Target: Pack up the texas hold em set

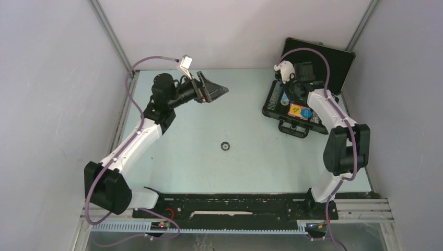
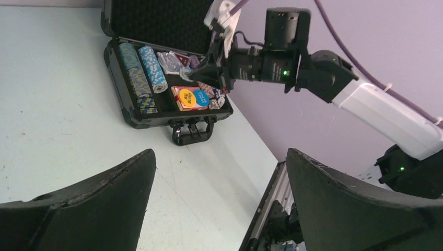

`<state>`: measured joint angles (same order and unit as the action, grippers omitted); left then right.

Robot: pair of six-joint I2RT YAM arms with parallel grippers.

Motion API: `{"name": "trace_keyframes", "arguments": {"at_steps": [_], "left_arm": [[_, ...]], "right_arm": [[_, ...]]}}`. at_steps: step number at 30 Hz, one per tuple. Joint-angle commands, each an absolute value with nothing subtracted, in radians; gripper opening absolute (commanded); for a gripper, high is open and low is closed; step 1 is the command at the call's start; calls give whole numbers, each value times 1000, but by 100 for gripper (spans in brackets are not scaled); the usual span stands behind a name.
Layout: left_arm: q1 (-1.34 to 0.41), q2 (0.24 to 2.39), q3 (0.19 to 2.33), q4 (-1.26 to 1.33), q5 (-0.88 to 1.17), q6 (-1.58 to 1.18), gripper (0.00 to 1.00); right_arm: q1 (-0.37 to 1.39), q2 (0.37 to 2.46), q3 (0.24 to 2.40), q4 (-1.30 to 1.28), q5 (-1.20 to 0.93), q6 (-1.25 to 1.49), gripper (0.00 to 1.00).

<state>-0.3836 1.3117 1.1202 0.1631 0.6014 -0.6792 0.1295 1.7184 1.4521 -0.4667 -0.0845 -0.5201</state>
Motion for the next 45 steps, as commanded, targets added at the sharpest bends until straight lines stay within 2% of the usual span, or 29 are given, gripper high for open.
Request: {"name": "trace_keyframes", "arguments": {"at_steps": [1,8,27,33,45], "left_arm": [[-347,1328,1095,279,669,-769,100],[-344,1298,1115,184,619,-682,100],[-328,1309,1119,186,639,-678,100],[-315,1313,1105,229,657,-713,100],[-292,1322,1087,308,701,-783,100]], "right_arm": [[140,1778,1504,-551,-37,-622,0],[197,1882,1572,-583,76,-633,0],[221,2029,1657,-625,160,-672,0],[225,2041,1651,-609,209,-673,5],[243,2026,1601,-554,294,-666,32]]}}
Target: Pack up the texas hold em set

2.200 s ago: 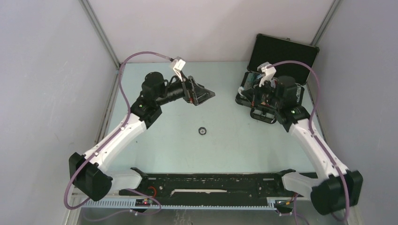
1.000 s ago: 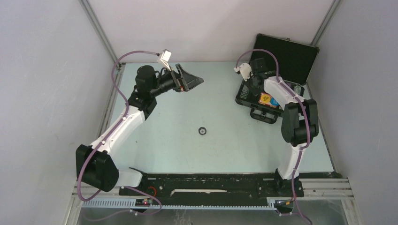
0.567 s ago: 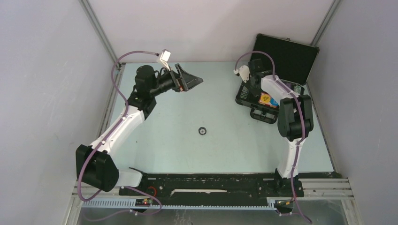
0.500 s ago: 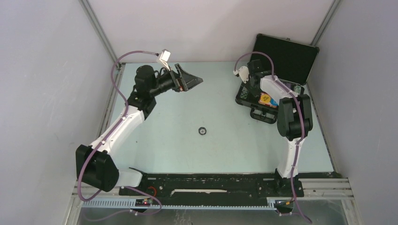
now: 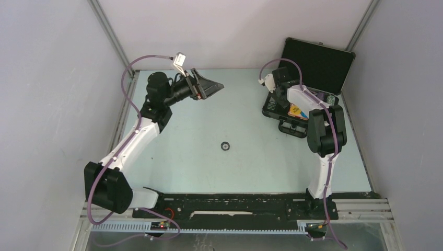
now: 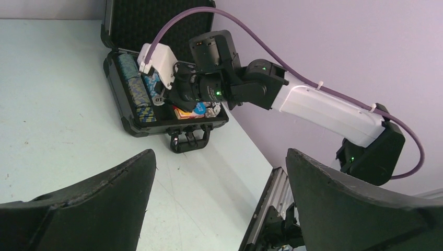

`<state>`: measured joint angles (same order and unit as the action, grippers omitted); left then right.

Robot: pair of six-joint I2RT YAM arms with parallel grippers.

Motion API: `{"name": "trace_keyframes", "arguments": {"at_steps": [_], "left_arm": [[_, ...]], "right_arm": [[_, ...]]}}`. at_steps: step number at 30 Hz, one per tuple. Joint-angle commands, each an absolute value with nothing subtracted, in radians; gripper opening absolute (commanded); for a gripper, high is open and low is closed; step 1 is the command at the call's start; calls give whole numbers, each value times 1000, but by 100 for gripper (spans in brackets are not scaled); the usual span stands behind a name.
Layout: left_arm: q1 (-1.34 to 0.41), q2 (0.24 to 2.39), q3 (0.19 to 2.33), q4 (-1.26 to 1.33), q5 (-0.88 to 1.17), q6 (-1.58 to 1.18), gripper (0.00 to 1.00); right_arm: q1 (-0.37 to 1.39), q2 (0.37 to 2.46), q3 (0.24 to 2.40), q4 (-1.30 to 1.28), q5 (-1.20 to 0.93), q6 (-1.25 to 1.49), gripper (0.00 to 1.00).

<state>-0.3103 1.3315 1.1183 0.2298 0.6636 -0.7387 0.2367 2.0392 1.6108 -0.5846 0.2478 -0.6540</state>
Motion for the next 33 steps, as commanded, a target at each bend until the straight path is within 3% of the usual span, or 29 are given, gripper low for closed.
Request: {"name": "trace_keyframes", "arguments": {"at_steps": [1,15,21,29,33], "left_arm": [[-288,1325,1083,321,704,-799,100],[-276,1327,1078,350,716,-818,100],[-270,1326,1079,351,720,-824,100],[-265,1322,1080,348,717,-817,100],[-265,1319,1084,322,703,-802,100]], "right_arm": [[245,2020,1595,-552,295,-669,33],[215,1991,1604,-519,286,-592,43],[195,1867,1558,-511,218,-433,56],[241,1662,1427,-565,242,-295,64],[301,1508,1315,-559,146,-222,74]]}}
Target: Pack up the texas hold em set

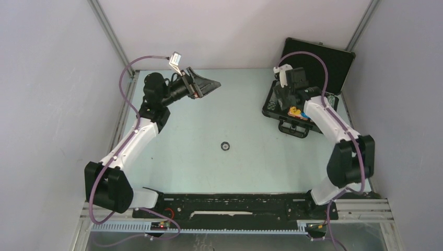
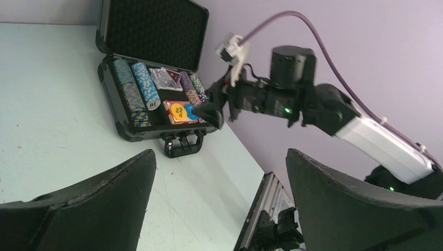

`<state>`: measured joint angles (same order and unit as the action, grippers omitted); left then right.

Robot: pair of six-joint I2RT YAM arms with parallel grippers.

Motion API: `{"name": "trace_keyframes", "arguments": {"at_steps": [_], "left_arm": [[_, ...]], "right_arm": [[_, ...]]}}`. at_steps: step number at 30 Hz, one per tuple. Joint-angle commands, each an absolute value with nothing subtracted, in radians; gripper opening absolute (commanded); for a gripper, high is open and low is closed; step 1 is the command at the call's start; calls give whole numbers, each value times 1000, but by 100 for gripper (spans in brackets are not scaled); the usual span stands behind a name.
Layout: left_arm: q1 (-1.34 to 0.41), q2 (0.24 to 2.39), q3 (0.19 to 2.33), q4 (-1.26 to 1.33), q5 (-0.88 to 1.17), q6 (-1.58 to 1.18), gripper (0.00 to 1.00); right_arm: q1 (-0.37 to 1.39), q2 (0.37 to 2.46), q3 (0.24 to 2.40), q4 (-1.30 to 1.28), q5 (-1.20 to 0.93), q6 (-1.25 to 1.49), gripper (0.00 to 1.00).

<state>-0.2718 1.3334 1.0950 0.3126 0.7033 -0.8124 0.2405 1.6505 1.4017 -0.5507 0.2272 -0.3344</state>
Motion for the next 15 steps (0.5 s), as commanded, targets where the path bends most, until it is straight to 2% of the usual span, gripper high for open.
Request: {"name": "trace_keyframes", "arguments": {"at_steps": [1,2,4,8,15], "left_arm": [[-266,1319,1084,318,701,-799,100],[-265,1319,1085,313,698,-798,100],[-267,1319,1087,305,695,-794,100],[-274,1311,1113,214,660,-743,100],[-302,1293,1154,66,568,-623,100]], "right_arm": [[320,1468,1281,-552,113,-206,74],[340,1435,1249,-548,85,-191,75],[381,1370,1191,-544,16,-183,98],[459,1275,1105,-505,-43,-67,100],[469,1295,1121,-623,-221,324,100]]}}
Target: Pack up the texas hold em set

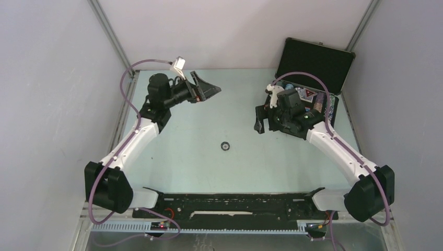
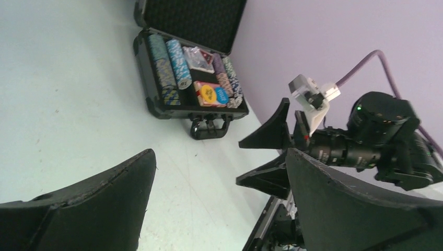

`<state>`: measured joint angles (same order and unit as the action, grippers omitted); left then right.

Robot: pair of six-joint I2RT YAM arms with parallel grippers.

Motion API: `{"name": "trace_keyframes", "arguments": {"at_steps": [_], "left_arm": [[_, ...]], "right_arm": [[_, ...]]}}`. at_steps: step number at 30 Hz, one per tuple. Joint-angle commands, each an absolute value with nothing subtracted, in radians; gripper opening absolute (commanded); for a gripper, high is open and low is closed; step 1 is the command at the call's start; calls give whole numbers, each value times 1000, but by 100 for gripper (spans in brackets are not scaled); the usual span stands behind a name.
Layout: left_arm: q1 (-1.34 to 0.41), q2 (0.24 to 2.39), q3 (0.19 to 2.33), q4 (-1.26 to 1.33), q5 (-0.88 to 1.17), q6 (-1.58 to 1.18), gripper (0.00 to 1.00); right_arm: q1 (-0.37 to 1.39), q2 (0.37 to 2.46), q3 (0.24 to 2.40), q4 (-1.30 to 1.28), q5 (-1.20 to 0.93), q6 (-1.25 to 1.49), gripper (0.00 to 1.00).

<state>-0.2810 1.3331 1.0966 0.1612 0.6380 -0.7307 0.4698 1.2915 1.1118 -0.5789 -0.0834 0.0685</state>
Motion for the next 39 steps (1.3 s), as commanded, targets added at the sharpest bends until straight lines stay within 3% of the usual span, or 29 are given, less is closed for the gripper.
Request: {"name": "trace_keyframes", "arguments": {"at_steps": [1,13,19,27,31,39], "left_arm": [[-309,1284,1162,36,540,-593,100],[-329,1211,1186,-104,371,-476,100],[-341,1253,1207,-153,342,-437,100],[-509,1346,1280,-336,90,-227,100],[-543,1427,1330,-415,130,-266,100],[-576,1492,1150,-411,188,-392,97]], "right_arm": [[468,1302,1116,-613,-261,361,100],[492,1216,947,-509,-255,570,100],[477,1126,872,-576,-185,503,100],[424,997,813,-563,-261,446,100],[397,935,788,-562,-270,425,100],[253,793,633,-443,-407,467,100]]}}
